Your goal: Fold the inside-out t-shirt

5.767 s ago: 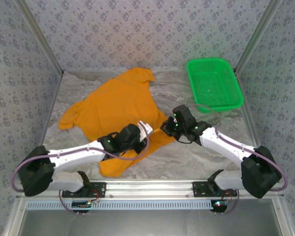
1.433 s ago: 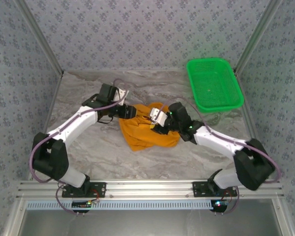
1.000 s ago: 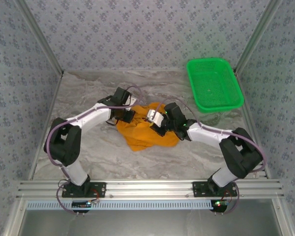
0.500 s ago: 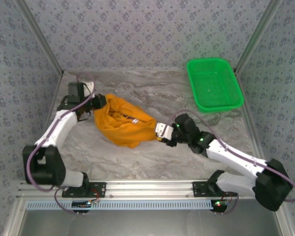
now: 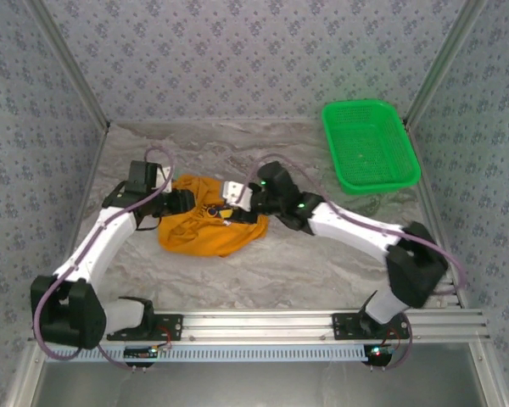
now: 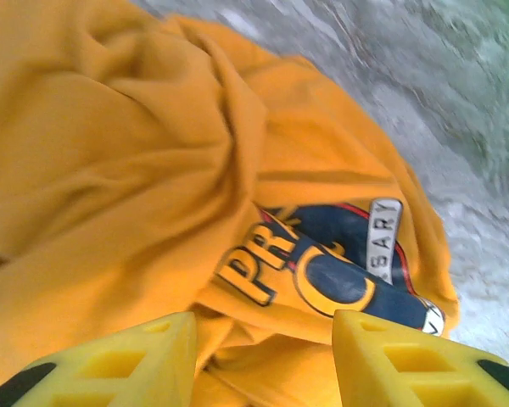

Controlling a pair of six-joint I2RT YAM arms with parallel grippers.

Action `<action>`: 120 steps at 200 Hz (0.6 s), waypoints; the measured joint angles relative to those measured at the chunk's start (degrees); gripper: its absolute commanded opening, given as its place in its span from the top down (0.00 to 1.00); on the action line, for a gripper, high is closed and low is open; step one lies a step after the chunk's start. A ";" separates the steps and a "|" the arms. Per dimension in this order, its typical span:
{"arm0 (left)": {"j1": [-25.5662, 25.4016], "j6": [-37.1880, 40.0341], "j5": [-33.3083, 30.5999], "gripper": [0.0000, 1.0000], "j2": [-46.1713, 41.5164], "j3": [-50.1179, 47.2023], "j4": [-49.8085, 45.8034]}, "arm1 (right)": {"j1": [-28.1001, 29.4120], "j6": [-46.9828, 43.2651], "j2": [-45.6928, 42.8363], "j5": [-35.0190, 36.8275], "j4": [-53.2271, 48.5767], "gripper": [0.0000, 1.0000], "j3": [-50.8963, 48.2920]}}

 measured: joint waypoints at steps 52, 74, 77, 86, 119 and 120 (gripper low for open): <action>1.79 -1.42 0.04 0.40 2.62 -4.74 1.29 | 1.22 4.96 19.37 -0.50 2.97 0.76 7.15; 1.77 -2.29 0.92 0.73 7.54 -6.21 3.58 | 1.36 6.29 21.81 1.84 3.69 1.00 8.35; 1.79 -2.95 0.81 0.79 8.48 -6.21 3.82 | 1.29 6.27 21.81 1.86 3.67 1.00 8.35; 2.05 -2.78 0.85 0.93 10.75 -6.03 4.11 | 1.03 6.84 21.55 1.84 3.98 1.00 8.31; 4.52 -2.01 2.99 1.00 14.10 0.39 2.03 | -1.38 7.04 11.72 1.07 3.91 1.00 3.85; 4.59 -1.99 3.06 1.00 14.05 0.61 2.05 | -1.44 7.04 11.28 1.11 3.93 1.00 3.63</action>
